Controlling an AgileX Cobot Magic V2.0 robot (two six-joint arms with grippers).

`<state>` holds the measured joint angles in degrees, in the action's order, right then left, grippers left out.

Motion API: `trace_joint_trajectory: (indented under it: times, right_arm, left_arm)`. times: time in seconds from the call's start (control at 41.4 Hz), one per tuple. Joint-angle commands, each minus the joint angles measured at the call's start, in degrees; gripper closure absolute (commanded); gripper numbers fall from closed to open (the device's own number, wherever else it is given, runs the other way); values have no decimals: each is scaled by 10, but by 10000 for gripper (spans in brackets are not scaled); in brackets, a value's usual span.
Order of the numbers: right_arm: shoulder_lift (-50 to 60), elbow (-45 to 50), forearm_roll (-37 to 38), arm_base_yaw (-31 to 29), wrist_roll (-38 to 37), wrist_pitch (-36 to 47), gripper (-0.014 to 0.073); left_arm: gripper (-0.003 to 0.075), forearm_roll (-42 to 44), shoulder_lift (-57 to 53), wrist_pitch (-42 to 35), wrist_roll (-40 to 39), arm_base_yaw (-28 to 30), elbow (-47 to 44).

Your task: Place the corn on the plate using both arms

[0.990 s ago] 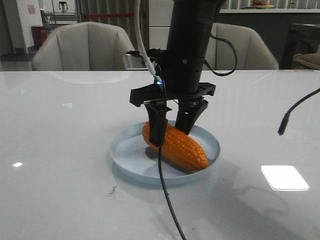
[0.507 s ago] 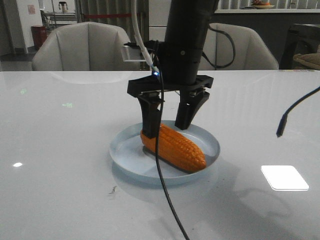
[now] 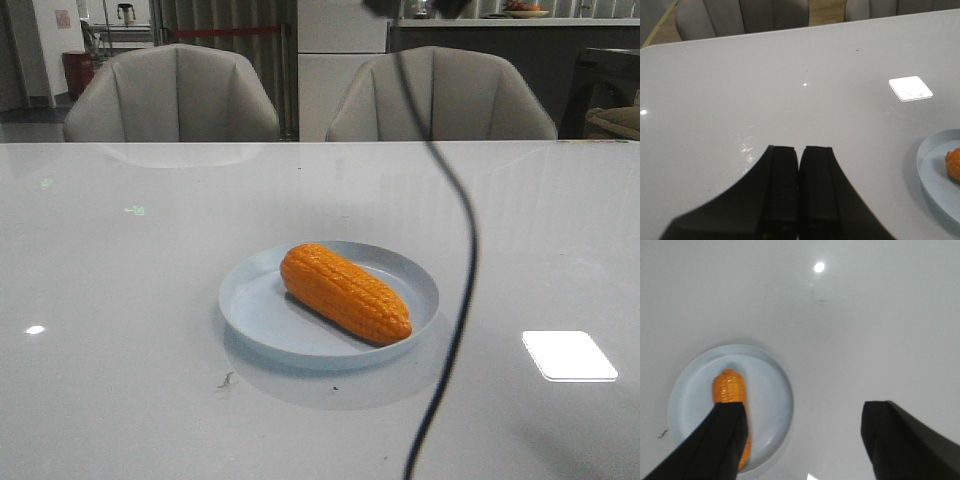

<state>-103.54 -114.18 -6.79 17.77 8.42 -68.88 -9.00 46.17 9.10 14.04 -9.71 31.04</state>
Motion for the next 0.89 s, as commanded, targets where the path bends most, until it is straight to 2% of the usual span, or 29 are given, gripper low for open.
trace_joint_trajectory:
  times: [0.0,0.121,0.242,0.362,0.58,0.7,0.87]
  right_arm:
    - [87,3,4,-58,-2,27,13]
    - [157,59,4,-119,0,72,13]
    - [225,146,4,-146,14,116,13]
    - [303,260,4,-151,14,175,13]
    - [463,521,10,-151,7,284,13]
    - [535,624,10,-152,-4,303,13]
    - [600,700,10,-153,-18,319,13]
  left_arm:
    - [631,4,-6,-62,-3,1,18]
    - [631,18,-6,-62,-3,1,18]
    - [631,18,-6,-63,-3,1,18]
    - [631,18,-6,-66,-3,1,18]
    - [631,25,-6,-66,-3,1,18]
    - [631,24,-6,-66,-3,1,18]
    - [631,24,-6,-66,-3,1,18]
